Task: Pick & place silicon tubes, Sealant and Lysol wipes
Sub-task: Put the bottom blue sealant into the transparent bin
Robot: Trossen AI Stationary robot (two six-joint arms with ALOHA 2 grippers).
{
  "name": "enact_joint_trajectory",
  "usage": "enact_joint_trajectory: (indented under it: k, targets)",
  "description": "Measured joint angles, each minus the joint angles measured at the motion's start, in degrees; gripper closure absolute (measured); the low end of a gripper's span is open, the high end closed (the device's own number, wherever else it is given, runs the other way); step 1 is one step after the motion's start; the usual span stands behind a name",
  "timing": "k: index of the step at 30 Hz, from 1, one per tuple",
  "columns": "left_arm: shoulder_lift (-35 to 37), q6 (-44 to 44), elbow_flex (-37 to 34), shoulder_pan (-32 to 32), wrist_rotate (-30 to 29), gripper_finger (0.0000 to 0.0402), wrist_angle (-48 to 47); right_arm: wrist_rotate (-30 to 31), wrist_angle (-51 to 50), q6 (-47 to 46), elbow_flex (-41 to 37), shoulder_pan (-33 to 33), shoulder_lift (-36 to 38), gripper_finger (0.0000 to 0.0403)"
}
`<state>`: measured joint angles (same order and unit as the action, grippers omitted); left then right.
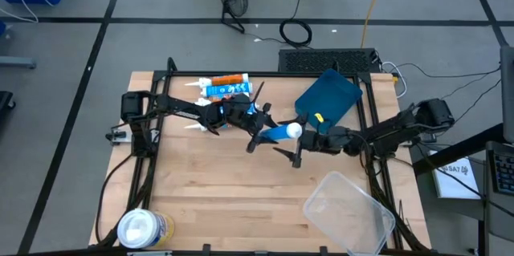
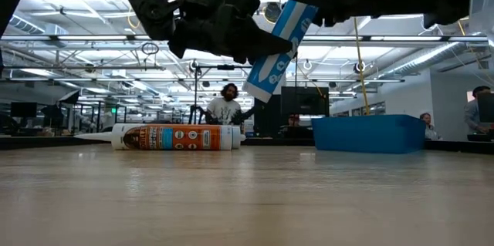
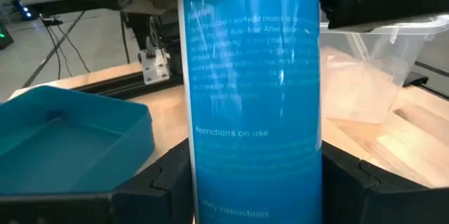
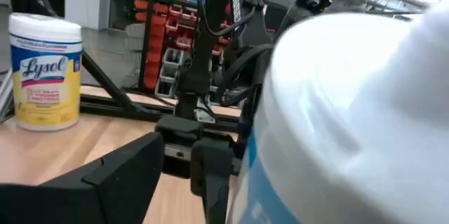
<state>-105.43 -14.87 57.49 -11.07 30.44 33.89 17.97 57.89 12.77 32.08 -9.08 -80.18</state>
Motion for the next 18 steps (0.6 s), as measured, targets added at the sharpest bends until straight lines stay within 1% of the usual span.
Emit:
enact_joint_trajectory:
  k: [2, 4, 11, 18]
  targets:
    - [0.0, 0.0, 0.0, 0.3, 0.0, 0.0188, 0.1, 0.0, 0.5, 0.0, 0.2, 0.0, -0.2, 0.0048]
    - [0.0, -0.5, 0.0, 0.3, 0.1, 0.0188, 0.0, 0.0, -0.3, -0.1, 0.2, 0.0, 0.1, 0.0078]
    - [0.0, -0.8, 0.0, 0.4, 0.4, 0.0189, -0.4, 0.5, -3.5, -2.8, 0.2, 0.0, 2.0, 0.0202]
    - [0.0, -0.8, 0.0, 0.7, 0.1, 0.0189, -0.6, 3.4, -6.4, -4.6, 0.4, -0.5, 2.2, 0.0204]
